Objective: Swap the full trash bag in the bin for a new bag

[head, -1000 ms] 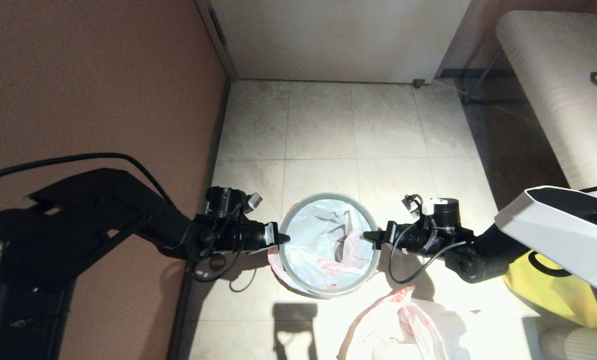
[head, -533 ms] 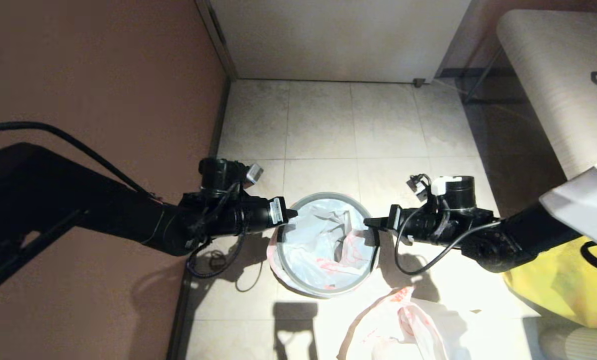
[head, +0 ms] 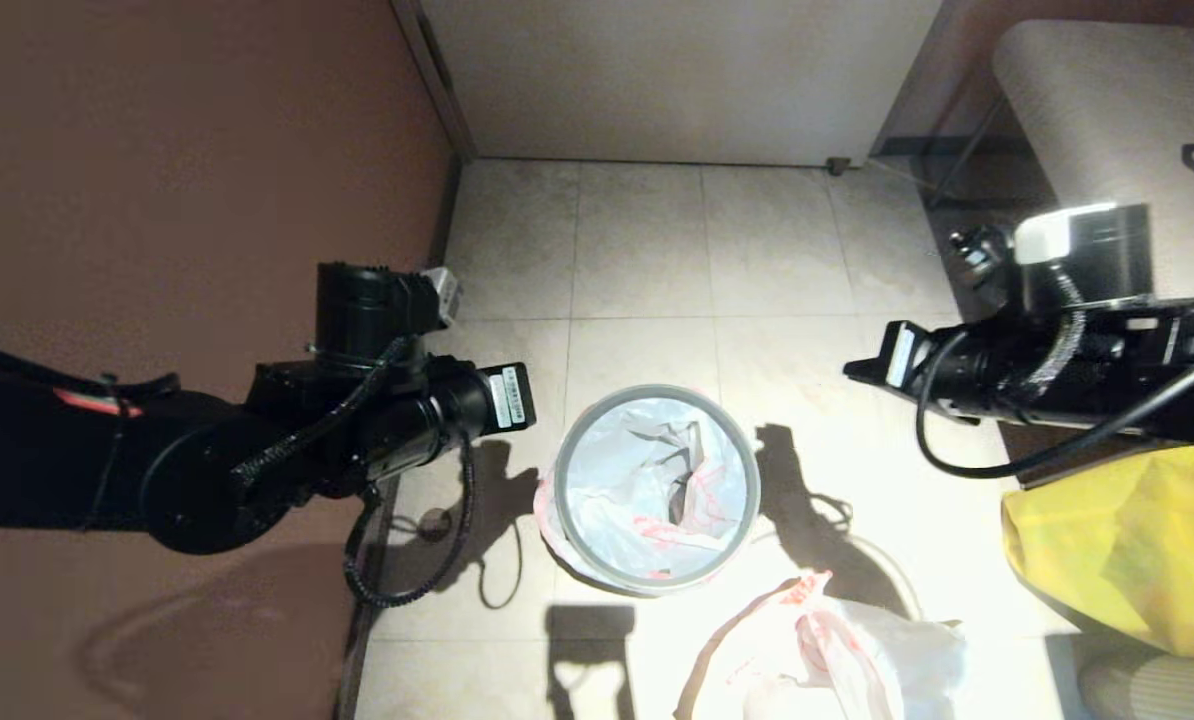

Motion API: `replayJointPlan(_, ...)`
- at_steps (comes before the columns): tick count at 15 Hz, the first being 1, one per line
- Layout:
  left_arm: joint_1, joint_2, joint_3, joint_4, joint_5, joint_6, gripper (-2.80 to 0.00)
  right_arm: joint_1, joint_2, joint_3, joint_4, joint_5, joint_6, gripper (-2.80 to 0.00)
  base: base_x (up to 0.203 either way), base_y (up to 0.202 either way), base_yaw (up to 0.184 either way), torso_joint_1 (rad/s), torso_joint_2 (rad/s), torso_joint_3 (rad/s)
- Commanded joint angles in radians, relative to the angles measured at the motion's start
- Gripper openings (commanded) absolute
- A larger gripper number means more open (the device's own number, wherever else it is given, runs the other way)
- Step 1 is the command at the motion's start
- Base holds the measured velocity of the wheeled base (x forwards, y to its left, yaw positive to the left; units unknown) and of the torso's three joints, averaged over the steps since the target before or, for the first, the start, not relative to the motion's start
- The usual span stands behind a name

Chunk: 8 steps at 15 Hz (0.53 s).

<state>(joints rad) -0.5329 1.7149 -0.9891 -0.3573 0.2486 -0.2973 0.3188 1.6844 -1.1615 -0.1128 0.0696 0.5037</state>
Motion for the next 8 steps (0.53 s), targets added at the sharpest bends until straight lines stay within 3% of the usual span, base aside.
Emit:
replayJointPlan(1, -0.053, -0.110, -0.030, 0.098, 0.240, 0.053, -2.80, -0.050, -0.146, -0.028, 0.182, -0.071, -0.090, -2.80, 0.000, 0.000, 0.000, 0.000, 0.00, 0.000)
replayJointPlan(3, -0.050, -0.142, -0.044, 0.134, 0.292, 0.078, -2.80, -0.086, -0.212, -0.031, 0.288, -0.100, -0.168, -2.80, 0.000, 0.000, 0.000, 0.000, 0.00, 0.000)
replayJointPlan(8, -0.013, -0.280, -0.051, 0.319, 0.367, 0.079, -2.80, -0.092, -0.406, -0.031, 0.480, -0.174, -0.215, -2.80, 0.000, 0.000, 0.000, 0.000, 0.00, 0.000)
